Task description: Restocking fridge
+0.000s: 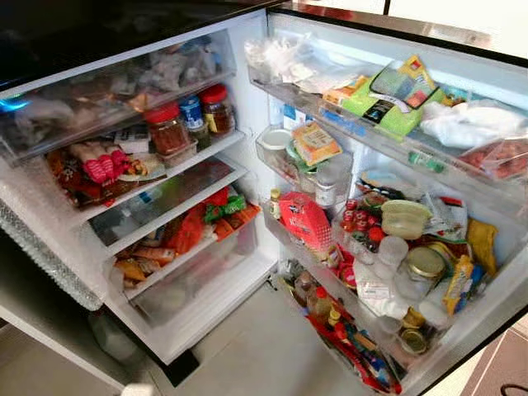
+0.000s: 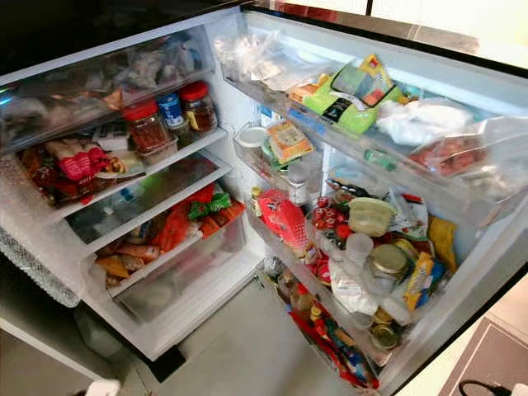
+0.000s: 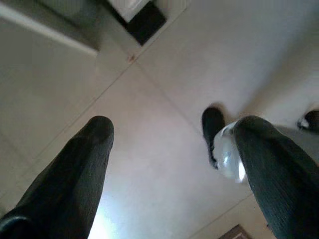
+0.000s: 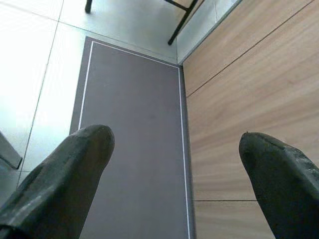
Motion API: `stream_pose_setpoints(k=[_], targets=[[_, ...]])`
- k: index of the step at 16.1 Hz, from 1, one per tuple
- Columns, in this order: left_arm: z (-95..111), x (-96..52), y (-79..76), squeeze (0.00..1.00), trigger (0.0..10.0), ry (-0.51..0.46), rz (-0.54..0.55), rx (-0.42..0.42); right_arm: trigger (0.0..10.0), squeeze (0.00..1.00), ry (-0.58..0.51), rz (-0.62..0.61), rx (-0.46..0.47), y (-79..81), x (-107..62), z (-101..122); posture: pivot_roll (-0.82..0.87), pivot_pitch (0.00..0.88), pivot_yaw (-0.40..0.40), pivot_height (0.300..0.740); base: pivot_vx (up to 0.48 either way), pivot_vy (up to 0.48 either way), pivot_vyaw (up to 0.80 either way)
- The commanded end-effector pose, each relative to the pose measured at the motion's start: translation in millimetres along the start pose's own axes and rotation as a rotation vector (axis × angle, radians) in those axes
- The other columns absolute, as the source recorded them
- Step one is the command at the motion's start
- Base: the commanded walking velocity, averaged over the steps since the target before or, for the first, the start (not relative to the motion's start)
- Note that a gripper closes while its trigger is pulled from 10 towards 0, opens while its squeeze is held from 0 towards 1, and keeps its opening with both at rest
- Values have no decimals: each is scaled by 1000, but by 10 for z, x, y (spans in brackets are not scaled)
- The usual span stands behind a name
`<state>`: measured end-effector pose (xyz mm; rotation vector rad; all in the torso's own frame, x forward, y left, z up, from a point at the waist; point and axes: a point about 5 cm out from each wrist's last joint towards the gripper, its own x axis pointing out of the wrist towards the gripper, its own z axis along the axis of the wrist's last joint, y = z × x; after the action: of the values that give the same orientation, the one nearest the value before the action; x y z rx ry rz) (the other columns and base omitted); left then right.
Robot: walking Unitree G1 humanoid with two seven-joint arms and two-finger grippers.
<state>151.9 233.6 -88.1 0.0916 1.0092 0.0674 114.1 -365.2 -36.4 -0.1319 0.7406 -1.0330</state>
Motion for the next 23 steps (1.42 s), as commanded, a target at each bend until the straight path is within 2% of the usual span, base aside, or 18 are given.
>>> stream_pose_setpoints(k=[1, 4, 6, 8, 10, 13, 14, 16, 18, 20, 23], targets=[[-40, 5, -66, 0, 10000, 26, 1, 7, 10000, 0, -4, -13, 6, -23, 5, 4, -84, 0, 66, 740, 0, 0, 0], [-53, 17, -225, 0, 10000, 28, -18, 8, 10000, 0, -4, -20, 10, -42, 8, 1, -85, 0, 65, 740, 0, 0, 0], [-84, 11, -240, 0, 10000, 34, -19, 10, 10000, 0, -6, -17, 11, -43, 10, 5, -83, 0, 65, 740, 0, 0, 0], [-148, -10, -177, 0, 10000, 43, -14, 6, 10000, 0, -10, 0, 23, -27, 13, 23, -83, 0, 66, 740, 0, 0, 0], [-344, -117, 197, 0, 10000, 72, 19, 1, 10000, 0, -15, 72, 37, 56, 12, 66, -83, 0, 66, 740, 0, 0, 0], [-439, -195, 415, 0, 10000, 101, 22, 12, 10000, 0, -8, 144, 22, 159, -11, 64, -81, 0, 66, 740, 0, 0, 0], [-441, -194, 408, 0, 10000, 105, 18, 26, 10000, 0, -7, 155, 26, 176, -15, 65, -80, 0, 66, 740, 0, 0, 0], [-261, -60, 13, 0, 10000, 77, -18, 33, 10000, 0, -4, 211, 21, 266, -43, 60, -79, 0, 65, 740, 0, 0, 0], [-193, -25, -113, 0, 10000, 72, -28, 41, 10000, 0, -7, 218, 17, 275, -45, 65, -77, 0, 65, 740, 0, 0, 0], [-167, -12, -175, 0, 10000, 69, -38, 45, 10000, 0, -7, 223, 13, 277, -46, 62, -77, 0, 65, 740, 0, 0, 0], [-91, 17, -287, 0, 10000, 65, -48, 51, 10000, 0, 3, 288, 25, 368, -84, 39, -76, 0, 67, 740, 0, 0, 0]])
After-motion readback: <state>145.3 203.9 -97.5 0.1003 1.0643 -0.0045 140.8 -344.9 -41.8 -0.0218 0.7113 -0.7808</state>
